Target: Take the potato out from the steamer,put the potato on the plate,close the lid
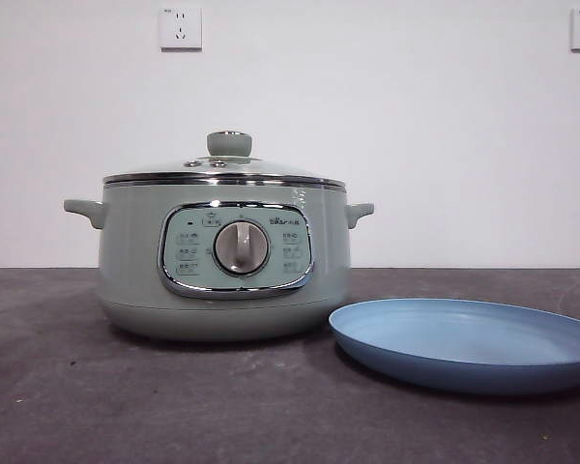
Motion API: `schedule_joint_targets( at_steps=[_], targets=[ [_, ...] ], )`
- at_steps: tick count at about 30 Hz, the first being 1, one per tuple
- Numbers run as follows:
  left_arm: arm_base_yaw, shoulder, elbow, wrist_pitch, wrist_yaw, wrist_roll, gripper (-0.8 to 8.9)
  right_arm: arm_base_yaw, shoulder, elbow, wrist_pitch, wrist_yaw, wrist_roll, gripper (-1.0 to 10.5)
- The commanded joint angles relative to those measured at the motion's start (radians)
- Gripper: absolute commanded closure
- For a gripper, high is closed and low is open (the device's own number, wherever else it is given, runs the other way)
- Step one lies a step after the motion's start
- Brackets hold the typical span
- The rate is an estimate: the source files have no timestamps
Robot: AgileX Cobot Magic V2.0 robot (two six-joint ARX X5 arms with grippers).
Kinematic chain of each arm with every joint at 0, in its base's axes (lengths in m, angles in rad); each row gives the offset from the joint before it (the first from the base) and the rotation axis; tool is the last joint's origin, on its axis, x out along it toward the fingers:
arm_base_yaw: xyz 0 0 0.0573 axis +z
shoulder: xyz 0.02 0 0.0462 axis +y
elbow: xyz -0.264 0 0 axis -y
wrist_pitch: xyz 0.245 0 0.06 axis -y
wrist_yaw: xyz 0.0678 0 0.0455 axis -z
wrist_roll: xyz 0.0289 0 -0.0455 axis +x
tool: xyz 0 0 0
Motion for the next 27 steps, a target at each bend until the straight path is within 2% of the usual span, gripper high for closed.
schedule_joint_targets(
  at_steps=[1, 5, 8, 12, 18, 22, 27],
  targets=[
    [0.003, 0.033, 0.063, -0.059, 0.003, -0.008, 8.21, 0.003, 0.043, 0.064, -0.001, -0.005, 0.014, 9.6],
    [0.003, 0.115, 0.153, -0.128, 0.043, 0.022, 8.22, 0.003, 0.139, 0.175, -0.055, -0.058, -0.013, 9.6],
    [0.003, 0.191, 0.227, -0.16, 0.093, 0.033, 8.22, 0.003, 0.233, 0.282, -0.13, -0.117, -0.074, 9.6],
    [0.003, 0.302, 0.335, -0.215, 0.152, 0.081, 8.22, 0.004, 0.379, 0.443, -0.269, -0.238, -0.177, 9.6],
    [0.003, 0.449, 0.495, -0.341, 0.286, 0.198, 8.22, 0.036, 0.591, 0.684, -0.517, -0.383, -0.361, 9.6],
    [-0.001, 0.523, 0.592, -0.456, 0.352, 0.27, 8.22, 0.077, 0.697, 0.819, -0.674, -0.425, -0.494, 9.6],
    [-0.024, 0.587, 0.682, -0.591, 0.396, 0.358, 8.22, 0.139, 0.775, 0.924, -0.8, -0.424, -0.579, 9.6]
  ],
)
